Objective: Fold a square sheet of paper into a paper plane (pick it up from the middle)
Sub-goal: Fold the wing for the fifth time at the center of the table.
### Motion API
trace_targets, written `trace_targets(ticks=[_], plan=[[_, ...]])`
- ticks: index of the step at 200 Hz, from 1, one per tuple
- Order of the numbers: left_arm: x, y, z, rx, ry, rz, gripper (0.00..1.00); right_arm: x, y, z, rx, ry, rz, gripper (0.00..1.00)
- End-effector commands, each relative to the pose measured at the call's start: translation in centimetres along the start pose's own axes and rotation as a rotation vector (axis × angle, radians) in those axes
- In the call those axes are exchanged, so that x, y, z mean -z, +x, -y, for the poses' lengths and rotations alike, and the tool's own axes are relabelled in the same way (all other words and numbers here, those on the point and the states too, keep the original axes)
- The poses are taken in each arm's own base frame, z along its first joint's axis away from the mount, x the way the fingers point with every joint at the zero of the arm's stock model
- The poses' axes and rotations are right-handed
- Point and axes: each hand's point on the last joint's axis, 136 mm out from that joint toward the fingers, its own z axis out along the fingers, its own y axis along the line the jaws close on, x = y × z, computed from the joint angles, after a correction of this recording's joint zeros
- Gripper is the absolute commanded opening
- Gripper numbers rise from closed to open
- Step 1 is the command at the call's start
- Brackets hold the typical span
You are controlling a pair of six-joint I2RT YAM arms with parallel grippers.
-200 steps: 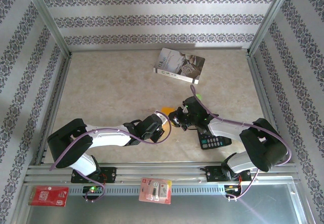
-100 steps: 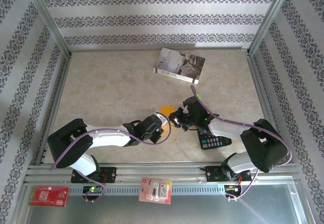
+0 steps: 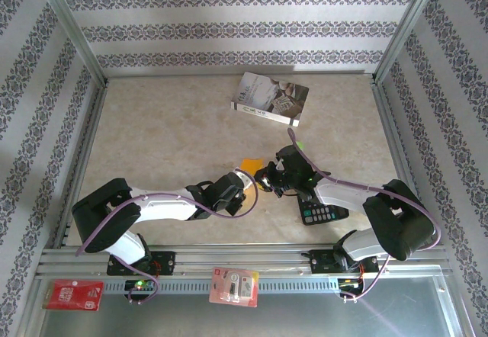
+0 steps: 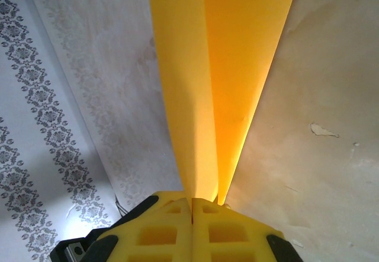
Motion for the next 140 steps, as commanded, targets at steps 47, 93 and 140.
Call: trace_targets(ticks=[47, 93, 140], plan=[[0.1, -0.5, 0.9, 0.07, 0.054, 0.014, 0.0, 0.4, -0.5, 0.1, 0.023, -0.004, -0.004, 0.05], [0.6, -1.3, 1.8, 0.244, 0.173, 0.02, 0.0, 2.1, -2.0, -0.1, 0.06, -0.004, 0.028, 0.18], [1.1, -2.2, 3.2, 0.455, 0.343, 0.033, 0.0, 4.4, -3.0, -0.9, 0.191, 0.026, 0.046, 0.25]])
